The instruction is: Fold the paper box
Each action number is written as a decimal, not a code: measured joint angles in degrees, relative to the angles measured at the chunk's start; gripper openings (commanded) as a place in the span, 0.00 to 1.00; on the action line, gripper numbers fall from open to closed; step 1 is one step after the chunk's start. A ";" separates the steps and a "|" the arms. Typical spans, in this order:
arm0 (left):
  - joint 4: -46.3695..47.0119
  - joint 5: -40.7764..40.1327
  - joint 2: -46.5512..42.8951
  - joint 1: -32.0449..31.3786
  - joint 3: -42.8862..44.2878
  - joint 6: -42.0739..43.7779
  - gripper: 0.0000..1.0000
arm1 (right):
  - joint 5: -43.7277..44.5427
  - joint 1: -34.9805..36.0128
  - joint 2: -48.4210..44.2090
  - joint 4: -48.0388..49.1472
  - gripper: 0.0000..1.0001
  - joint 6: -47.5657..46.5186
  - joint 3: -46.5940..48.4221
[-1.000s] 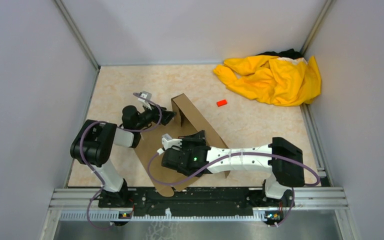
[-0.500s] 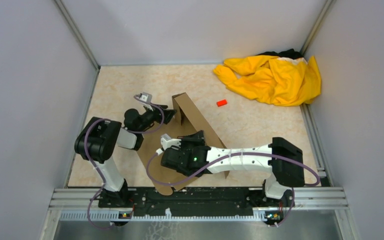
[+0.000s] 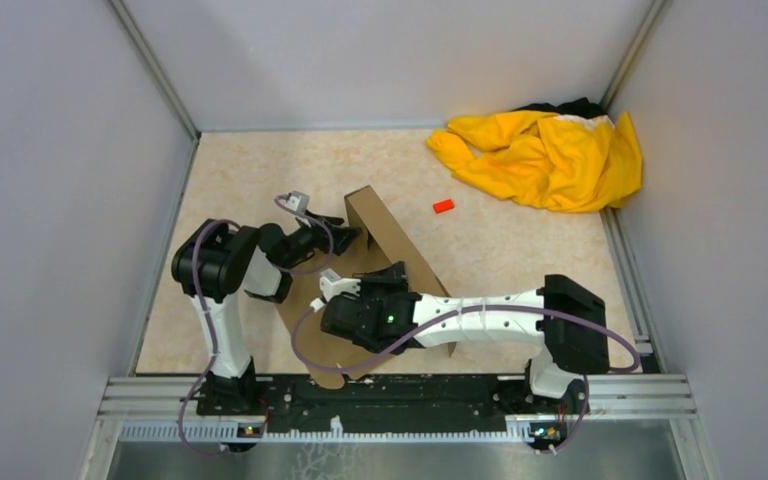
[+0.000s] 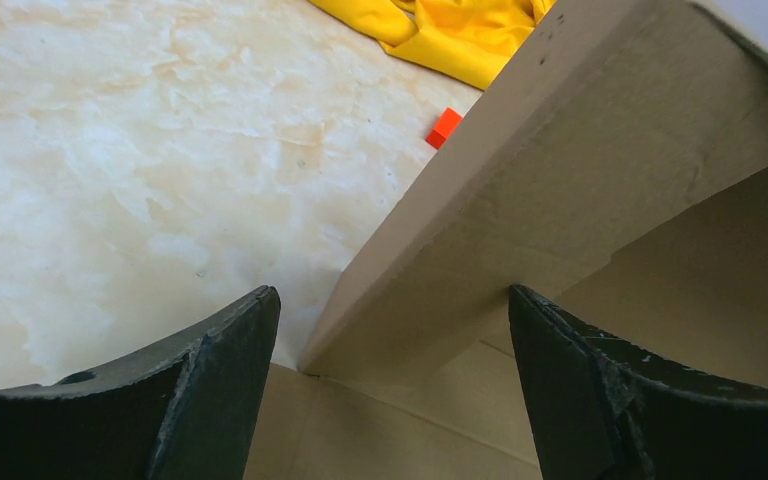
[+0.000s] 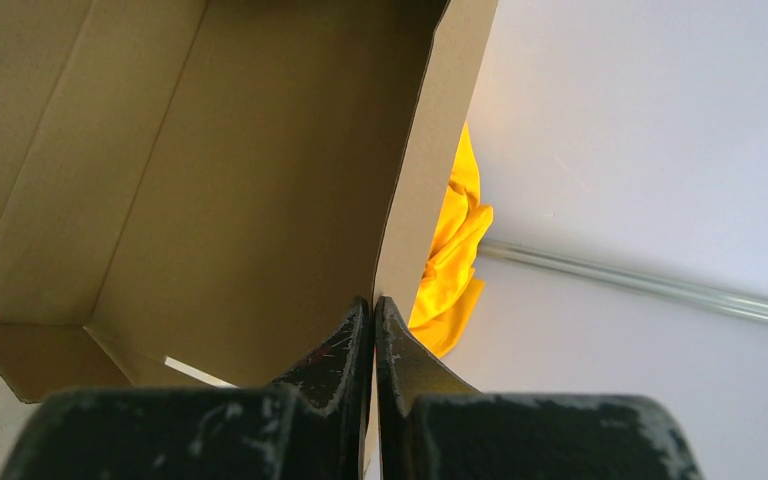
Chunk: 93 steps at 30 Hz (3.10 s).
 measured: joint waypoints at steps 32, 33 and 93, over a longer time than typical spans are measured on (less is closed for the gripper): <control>0.22 -6.69 3.32 -3.39 2.84 -1.99 0.73 | -3.10 0.00 -0.55 3.89 0.00 -2.58 0.00; 0.22 -7.26 3.48 -3.54 2.84 -1.97 0.80 | -3.21 0.00 -0.55 3.89 0.00 -2.69 0.00; 0.09 1.33 11.80 -6.03 16.11 -1.90 0.68 | -25.88 -17.14 -12.09 1.29 0.46 18.05 2.58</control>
